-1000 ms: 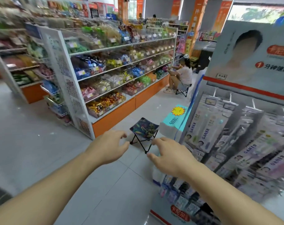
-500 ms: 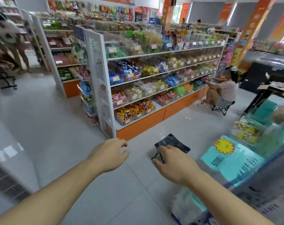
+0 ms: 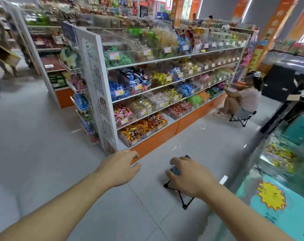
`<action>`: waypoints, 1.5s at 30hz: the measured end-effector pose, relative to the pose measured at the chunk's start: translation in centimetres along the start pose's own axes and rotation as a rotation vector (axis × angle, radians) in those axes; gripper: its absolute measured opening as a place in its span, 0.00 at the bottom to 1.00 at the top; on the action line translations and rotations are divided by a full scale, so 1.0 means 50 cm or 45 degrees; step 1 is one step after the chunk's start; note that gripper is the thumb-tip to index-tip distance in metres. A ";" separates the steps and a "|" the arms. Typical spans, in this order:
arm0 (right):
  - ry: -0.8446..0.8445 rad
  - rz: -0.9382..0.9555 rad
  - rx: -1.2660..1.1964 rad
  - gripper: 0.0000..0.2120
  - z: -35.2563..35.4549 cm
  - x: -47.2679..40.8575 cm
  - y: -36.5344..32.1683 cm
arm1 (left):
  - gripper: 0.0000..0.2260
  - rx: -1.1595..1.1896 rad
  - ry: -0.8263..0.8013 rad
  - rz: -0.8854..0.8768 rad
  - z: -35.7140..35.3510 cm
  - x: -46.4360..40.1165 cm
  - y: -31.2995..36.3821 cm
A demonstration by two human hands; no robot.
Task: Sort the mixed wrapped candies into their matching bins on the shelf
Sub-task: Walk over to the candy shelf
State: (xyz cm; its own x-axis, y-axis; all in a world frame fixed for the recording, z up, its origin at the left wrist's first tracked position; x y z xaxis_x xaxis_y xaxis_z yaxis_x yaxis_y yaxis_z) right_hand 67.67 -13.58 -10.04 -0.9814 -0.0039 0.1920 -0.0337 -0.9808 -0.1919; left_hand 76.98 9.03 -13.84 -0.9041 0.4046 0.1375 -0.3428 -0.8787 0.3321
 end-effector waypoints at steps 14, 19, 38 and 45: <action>-0.123 0.090 0.008 0.26 0.074 -0.488 0.119 | 0.17 0.096 -0.001 0.117 0.044 -0.430 -0.081; -0.143 0.006 0.003 0.27 0.094 -0.636 0.131 | 0.14 0.094 0.009 0.036 0.064 -0.601 -0.130; -0.266 0.083 -0.052 0.27 0.143 -1.165 0.326 | 0.12 0.202 -0.013 0.176 0.026 -1.095 -0.154; -0.355 0.172 -0.005 0.23 0.148 -1.346 0.316 | 0.10 0.261 -0.012 0.275 0.026 -1.203 -0.204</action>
State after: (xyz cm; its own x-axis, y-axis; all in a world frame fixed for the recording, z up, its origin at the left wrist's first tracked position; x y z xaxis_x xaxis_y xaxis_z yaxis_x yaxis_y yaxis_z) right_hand 134.59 -30.26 -18.85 -0.8875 -0.1882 0.4207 0.0926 -0.9670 -0.2374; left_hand 135.18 -6.03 -24.28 -0.9477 0.2171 0.2339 -0.0832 -0.8756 0.4758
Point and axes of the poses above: each hand's wrist, its own x-axis away from the middle knuckle, its own z-axis out of the back of the hand, y = z × x, the point moved 2 cm from there along -x, towards the middle knuckle, and after that the axes turned 4 degrees about z, right-handed, at the moved point
